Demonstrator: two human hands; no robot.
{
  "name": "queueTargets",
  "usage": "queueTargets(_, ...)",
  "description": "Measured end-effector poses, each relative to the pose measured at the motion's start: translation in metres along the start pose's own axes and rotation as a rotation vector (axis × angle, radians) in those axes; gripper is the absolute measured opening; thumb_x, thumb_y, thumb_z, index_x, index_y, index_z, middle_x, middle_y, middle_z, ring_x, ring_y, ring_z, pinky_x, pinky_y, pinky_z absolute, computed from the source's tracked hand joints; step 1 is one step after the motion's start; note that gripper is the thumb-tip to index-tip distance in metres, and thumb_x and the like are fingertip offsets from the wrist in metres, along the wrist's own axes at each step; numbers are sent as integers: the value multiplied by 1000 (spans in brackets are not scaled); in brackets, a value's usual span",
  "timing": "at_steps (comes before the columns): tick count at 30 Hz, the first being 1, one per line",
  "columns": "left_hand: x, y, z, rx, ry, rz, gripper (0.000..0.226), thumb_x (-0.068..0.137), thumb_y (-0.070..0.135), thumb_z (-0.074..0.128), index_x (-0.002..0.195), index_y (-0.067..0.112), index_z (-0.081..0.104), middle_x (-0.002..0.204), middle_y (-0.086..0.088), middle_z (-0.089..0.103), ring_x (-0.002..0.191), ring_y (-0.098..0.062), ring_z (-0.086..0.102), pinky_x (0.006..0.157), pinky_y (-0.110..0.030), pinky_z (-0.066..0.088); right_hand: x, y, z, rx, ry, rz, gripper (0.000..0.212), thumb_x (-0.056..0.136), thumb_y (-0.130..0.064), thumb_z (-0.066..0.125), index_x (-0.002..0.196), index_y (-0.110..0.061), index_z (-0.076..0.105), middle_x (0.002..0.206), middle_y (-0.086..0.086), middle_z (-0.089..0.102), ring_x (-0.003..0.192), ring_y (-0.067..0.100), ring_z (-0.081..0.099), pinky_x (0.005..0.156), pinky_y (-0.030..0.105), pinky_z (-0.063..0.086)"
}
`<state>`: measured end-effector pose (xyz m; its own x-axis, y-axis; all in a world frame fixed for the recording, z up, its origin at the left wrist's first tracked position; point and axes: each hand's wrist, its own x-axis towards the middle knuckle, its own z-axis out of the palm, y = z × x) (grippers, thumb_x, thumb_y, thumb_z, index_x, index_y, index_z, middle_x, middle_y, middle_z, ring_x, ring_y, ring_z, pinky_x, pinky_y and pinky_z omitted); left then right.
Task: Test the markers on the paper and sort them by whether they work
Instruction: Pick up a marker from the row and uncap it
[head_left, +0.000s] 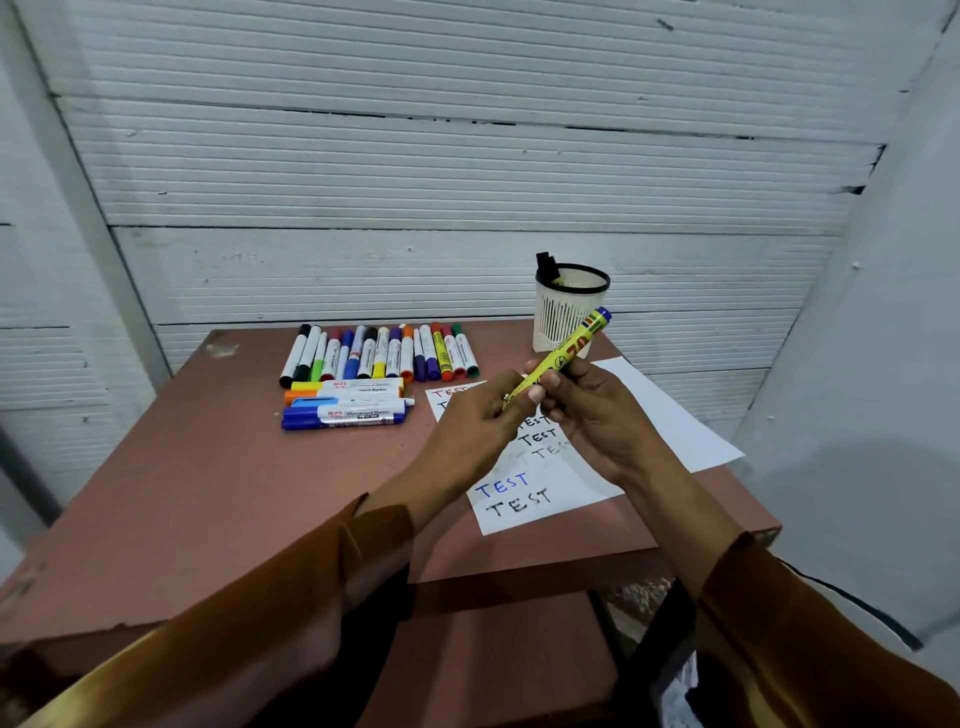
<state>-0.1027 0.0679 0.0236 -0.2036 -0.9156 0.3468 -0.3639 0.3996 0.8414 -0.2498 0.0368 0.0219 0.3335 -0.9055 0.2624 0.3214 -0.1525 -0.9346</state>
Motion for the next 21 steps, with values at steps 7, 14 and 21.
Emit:
queueTargets(7, -4, 2, -4, 300, -97, -13, 27, 100, 25, 34, 117, 10, 49, 87, 2, 58, 72, -11, 49, 61, -23, 38, -5, 0, 6, -153, 6, 47, 14, 78, -11, 61, 93, -11, 62, 65, -3, 61, 59, 9, 49, 54, 16, 37)
queueTargets(14, -11, 7, 0, 236, 115, 42, 26, 97, 32, 42, 105, 13, 58, 79, -12, 64, 73, -25, 59, 63, -38, 43, -1, 0, 9, -65, -57, 13, 39, 60, -42, 80, 87, -17, 69, 70, -6, 63, 65, 5, 52, 57, 13, 40)
queueTargets(21, -8, 9, -1, -444, -51, -268, 47, 90, 59, 33, 75, 20, 54, 45, 6, 35, 39, -8, 22, 40, -17, 18, 1, -6, 5, 59, -55, -19, 38, 56, -42, 84, 83, -18, 74, 64, -5, 60, 56, 5, 52, 55, 14, 41)
